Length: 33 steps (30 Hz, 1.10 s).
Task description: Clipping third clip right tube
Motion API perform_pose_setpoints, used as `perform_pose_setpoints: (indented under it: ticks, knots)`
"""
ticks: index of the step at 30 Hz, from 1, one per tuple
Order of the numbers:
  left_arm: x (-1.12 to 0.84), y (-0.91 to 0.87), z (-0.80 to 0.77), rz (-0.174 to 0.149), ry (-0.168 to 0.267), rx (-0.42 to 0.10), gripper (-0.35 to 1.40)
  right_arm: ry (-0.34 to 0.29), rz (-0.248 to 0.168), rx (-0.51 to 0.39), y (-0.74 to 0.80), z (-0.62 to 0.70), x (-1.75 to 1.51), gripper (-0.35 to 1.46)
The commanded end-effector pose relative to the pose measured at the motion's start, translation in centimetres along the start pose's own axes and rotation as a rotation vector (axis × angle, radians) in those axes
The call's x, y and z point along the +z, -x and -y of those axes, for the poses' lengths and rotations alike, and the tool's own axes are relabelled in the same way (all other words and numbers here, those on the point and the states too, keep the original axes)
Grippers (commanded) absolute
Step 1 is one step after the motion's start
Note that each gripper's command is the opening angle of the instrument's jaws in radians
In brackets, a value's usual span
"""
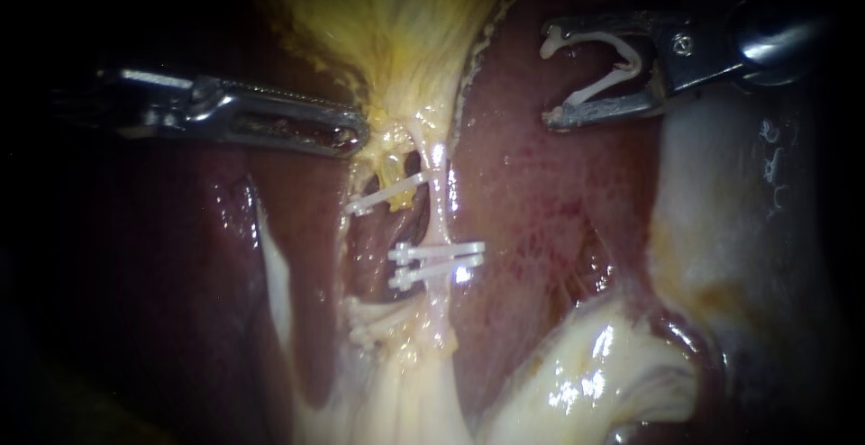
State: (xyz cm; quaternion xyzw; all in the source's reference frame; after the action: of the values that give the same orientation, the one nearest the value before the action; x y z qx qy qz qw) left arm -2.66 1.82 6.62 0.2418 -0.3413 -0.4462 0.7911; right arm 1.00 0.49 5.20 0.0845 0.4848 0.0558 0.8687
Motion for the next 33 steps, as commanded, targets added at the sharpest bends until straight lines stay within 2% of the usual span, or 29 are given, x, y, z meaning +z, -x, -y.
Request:
perform_pose_setpoints:
  ticks: [1, 7, 13, 17, 26, 31, 33]
  knots:
    - [-0.01, 0.00, 0.00, 0.003, -0.002, 0.000, -0.35, 0.001, 0.001, 0.001, 0.01, 0.00, 0.00, 0.50]
    - [-0.27, 0.00, -0.01, -0.002, -0.018, -0.004, -0.35, 0.003, 0.002, 0.002, 0.01, 0.00, 0.00, 0.50]
    - [-0.75, 0.22, -0.03, 0.042, 0.002, -0.017, -0.35, 0.004, 0.002, 0.003, 0.02, -0.01, 0.00, 0.50]
    - [-0.96, 0.37, -0.07, 0.060, 0.017, -0.029, -0.35, 0.005, 0.003, 0.003, 0.01, -0.01, 0.01, 0.50]
    - [-0.96, 0.34, -0.07, 0.063, 0.022, -0.029, -0.35, 0.003, 0.002, -0.002, -0.06, 0.07, 0.05, 0.50]
    - [-0.96, 0.34, -0.07, 0.063, 0.022, -0.029, -0.35, -0.058, -0.015, 0.133, -0.17, 0.15, 0.15, 0.50]
    - [-0.96, 0.34, -0.07, 0.063, 0.023, -0.030, -0.35, -0.101, -0.023, 0.194, -0.21, 0.20, 0.20, 0.50]
